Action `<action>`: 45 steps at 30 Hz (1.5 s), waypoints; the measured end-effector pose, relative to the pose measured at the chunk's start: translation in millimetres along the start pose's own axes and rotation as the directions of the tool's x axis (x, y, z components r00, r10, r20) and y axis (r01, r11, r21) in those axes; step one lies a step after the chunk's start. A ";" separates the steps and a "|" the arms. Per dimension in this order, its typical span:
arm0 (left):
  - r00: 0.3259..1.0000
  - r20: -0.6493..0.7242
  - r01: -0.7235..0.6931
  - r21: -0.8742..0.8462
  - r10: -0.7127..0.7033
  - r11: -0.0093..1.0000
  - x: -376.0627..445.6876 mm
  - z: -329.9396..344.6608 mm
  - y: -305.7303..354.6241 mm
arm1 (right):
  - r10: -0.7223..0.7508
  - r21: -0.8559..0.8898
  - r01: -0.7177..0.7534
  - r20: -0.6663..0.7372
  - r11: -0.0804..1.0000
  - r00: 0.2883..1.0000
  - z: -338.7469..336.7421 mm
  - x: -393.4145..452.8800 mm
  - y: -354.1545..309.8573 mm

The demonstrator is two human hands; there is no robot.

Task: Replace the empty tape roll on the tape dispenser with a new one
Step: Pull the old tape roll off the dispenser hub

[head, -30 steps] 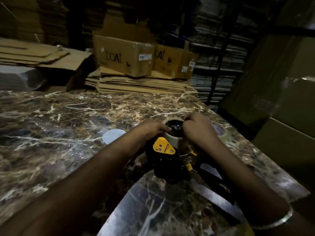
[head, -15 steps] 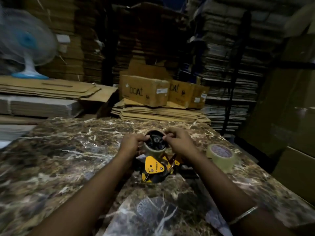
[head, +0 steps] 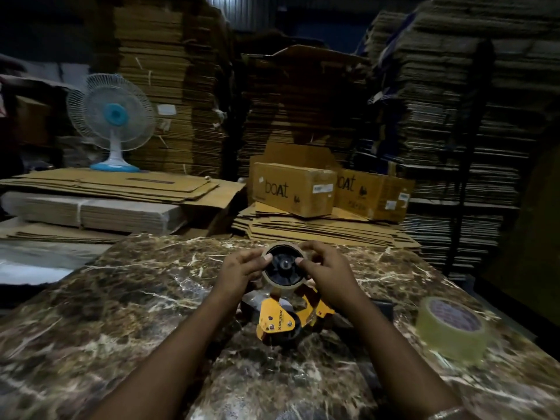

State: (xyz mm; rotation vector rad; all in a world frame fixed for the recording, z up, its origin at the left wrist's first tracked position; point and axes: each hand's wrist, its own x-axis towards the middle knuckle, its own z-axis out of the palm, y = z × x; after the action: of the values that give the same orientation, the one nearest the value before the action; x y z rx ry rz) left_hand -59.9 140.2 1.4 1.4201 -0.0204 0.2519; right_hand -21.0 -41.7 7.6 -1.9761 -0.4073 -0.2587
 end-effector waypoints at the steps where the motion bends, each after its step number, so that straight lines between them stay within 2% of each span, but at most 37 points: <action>1: 1.000 0.015 -0.008 0.013 0.008 1.000 0.9 -0.2 -1.3 | -0.014 -0.007 0.014 -0.004 1.000 1.000 2.0 0.2 5.0; 5: 0.997 0.070 -0.034 0.109 0.027 0.993 6.3 -2.3 -4.8 | -0.031 -0.019 0.031 -0.010 0.999 0.999 2.5 -6.0 12.5; 10: 0.990 0.117 -0.094 0.152 0.077 0.984 1.1 -1.9 -3.5 | -0.073 -0.034 0.073 -0.011 0.997 0.997 -1.6 -17.8 17.9; 14: 0.989 0.044 -0.150 0.185 0.144 0.971 -2.9 -5.3 -5.9 | -0.085 -0.022 0.084 -0.039 0.996 0.996 0.1 -20.9 17.7; 18: 0.979 -0.024 -0.186 0.289 0.201 0.939 -7.1 -6.0 -8.5 | -0.067 0.015 0.068 -0.065 0.998 0.996 0.4 -20.1 18.9; 27: 0.971 -0.065 -0.197 0.332 0.230 0.923 -11.3 -4.8 -6.7 | -0.082 0.105 0.087 -0.050 0.991 0.995 -1.4 -17.9 13.7; 36: 0.965 -0.088 -0.206 0.331 0.247 0.921 -23.0 0.5 -0.9 | -0.095 0.052 0.100 -0.094 0.994 0.991 -0.6 -20.0 8.8; 45: 0.967 -0.106 -0.176 0.383 0.232 0.907 -25.9 3.0 0.8 | -0.028 0.064 0.031 -0.047 0.997 0.998 -4.5 -18.2 5.0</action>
State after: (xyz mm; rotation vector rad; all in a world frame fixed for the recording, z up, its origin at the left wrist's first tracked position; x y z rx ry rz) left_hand -84.9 133.2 -1.6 1.7752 0.0015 0.5596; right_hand -35.8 -50.7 -1.2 -1.8981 -0.4102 -0.3059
